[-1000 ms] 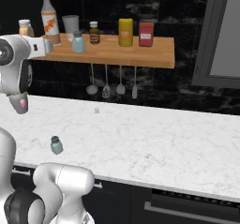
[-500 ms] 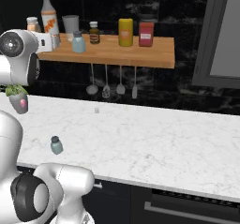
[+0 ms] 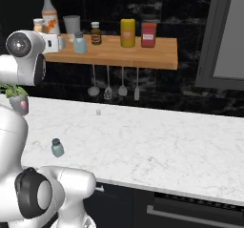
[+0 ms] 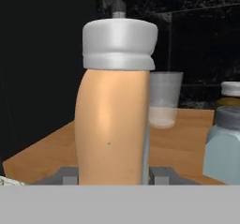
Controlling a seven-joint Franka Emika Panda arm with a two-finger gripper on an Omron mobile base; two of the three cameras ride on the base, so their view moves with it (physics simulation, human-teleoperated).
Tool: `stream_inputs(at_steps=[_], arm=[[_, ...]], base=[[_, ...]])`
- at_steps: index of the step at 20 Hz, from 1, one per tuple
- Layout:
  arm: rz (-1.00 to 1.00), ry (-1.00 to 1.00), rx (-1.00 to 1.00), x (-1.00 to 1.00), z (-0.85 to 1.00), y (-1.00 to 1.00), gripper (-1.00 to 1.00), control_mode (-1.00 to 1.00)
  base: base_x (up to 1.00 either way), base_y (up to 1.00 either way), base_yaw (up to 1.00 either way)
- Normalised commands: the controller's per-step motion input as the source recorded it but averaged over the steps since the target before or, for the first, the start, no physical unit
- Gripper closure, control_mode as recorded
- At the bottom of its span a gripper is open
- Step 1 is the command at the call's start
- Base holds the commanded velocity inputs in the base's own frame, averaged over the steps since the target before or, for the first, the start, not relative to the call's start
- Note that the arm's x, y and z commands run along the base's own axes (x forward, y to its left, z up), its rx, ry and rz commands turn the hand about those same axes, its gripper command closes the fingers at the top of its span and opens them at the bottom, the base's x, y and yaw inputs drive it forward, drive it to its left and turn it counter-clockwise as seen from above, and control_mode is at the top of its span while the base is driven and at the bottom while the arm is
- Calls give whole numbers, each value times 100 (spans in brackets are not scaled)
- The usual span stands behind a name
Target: Put the shaker and condiment bottle from the counter next to their counterparts in the cabinet.
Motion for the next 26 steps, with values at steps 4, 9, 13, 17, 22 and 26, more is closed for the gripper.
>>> stream_inputs(at_steps=[4, 9, 13, 17, 22, 26], arm=[[-5, 0, 0, 40, -14, 0, 100, -100], [-6, 0, 0, 34, -1, 0, 100, -100], [-3, 0, 0, 21, -1, 0, 100, -100], [-3, 0, 0, 15, -5, 0, 100, -100], [-3, 0, 0, 20, -8, 8, 100, -100], [-2, -1, 0, 27, -9, 24, 100, -100]], base=[[0, 0, 0], [0, 0, 0], [0, 0, 0], [0, 0, 0], [0, 0, 0], [0, 0, 0]])
